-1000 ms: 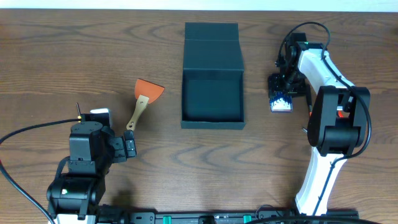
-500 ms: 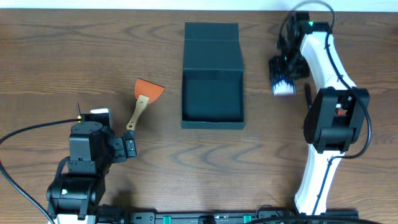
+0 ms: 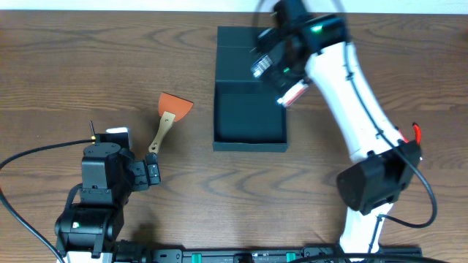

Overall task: Pack container
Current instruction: 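Carry the case with the right gripper into the black box and release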

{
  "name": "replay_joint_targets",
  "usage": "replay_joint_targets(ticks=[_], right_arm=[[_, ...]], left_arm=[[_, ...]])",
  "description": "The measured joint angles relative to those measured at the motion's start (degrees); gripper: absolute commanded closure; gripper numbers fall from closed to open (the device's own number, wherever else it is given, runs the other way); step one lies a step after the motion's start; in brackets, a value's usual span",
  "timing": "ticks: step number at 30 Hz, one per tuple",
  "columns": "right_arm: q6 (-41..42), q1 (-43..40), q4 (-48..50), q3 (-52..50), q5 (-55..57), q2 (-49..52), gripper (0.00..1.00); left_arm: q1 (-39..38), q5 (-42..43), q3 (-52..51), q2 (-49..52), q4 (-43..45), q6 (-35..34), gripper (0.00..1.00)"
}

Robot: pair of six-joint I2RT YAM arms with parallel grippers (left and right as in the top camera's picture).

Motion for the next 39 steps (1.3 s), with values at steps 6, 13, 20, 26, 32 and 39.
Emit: replay_joint_targets(ticks=[6, 13, 20, 26, 32, 39], right_arm=[[-9.3, 7.3, 2.3, -0.1, -0.6, 1.0, 0.96], [-14.1, 6.8, 3.8, -0.2, -1.6, 7.2, 0.91], [-18.0, 3.6, 4.0, -0.5, -4.5, 13.3, 0.81], [-19.7, 2.3, 4.9, -0.5, -5.5, 17.9, 0.80], [-19.9, 2.3, 5.0, -0.6, -5.9, 21.7, 0.44], [-17.2, 2.3, 4.6, -0.7, -6.5, 22.1, 0.01]], left_arm=[[0.0, 0.0, 0.0, 0.0, 0.0, 0.0, 0.02], [0.0, 0.0, 0.0, 0.0, 0.0, 0.0, 0.02], [0.0, 0.0, 0.0, 0.0, 0.0, 0.0, 0.02], [0.0, 0.0, 0.0, 0.0, 0.0, 0.0, 0.01], [0.0, 0.0, 0.0, 0.0, 0.0, 0.0, 0.01], [0.0, 0.0, 0.0, 0.0, 0.0, 0.0, 0.02]])
